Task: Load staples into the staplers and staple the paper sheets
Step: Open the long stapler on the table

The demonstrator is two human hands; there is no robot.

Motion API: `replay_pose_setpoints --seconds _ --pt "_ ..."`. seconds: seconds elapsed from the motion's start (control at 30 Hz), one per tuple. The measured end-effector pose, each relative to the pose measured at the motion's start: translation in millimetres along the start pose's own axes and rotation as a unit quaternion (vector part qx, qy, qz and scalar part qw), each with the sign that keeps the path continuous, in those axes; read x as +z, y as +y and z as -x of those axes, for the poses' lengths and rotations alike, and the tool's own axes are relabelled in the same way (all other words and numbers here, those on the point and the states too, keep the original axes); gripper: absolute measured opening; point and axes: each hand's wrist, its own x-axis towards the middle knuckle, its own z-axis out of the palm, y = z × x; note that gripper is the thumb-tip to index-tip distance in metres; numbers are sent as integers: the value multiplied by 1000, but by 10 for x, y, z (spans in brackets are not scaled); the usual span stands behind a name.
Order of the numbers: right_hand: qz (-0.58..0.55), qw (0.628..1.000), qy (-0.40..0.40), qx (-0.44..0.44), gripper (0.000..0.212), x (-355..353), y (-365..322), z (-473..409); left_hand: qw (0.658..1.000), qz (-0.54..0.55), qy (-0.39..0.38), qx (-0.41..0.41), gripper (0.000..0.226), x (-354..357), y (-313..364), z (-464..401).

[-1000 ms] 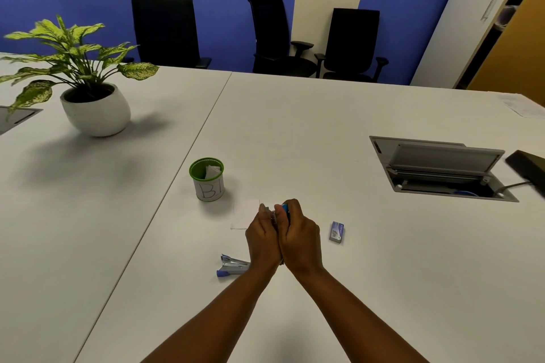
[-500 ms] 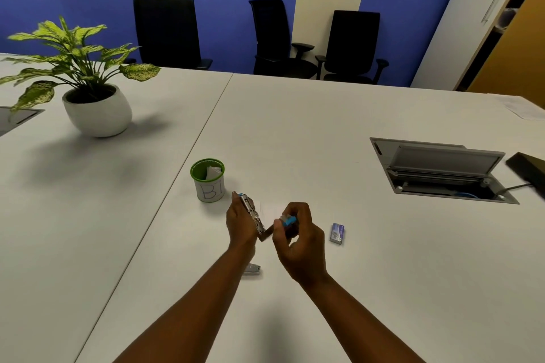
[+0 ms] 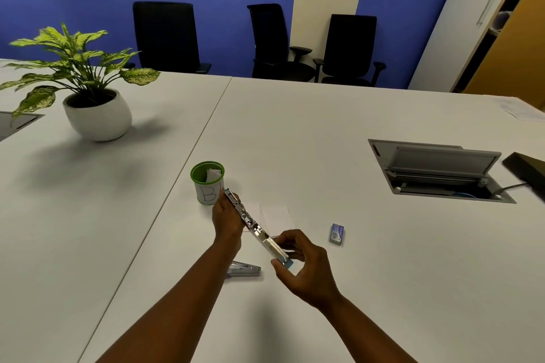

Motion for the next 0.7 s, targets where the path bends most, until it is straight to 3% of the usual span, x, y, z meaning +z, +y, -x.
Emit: replay_pose_setpoints --seconds 0.17,0.4,0.7 --pt "28 999 -24 3 25 -103 -69 -150 999 -26 -38 -1 44 28 -53 40" --pt "198 979 -32 -45 39 -15 -165 -528 990 -87 -106 24 44 129 -200 175" --pt "209 977 -33 -41 26 18 -146 -570 987 -121 -101 26 44 126 -307 258"
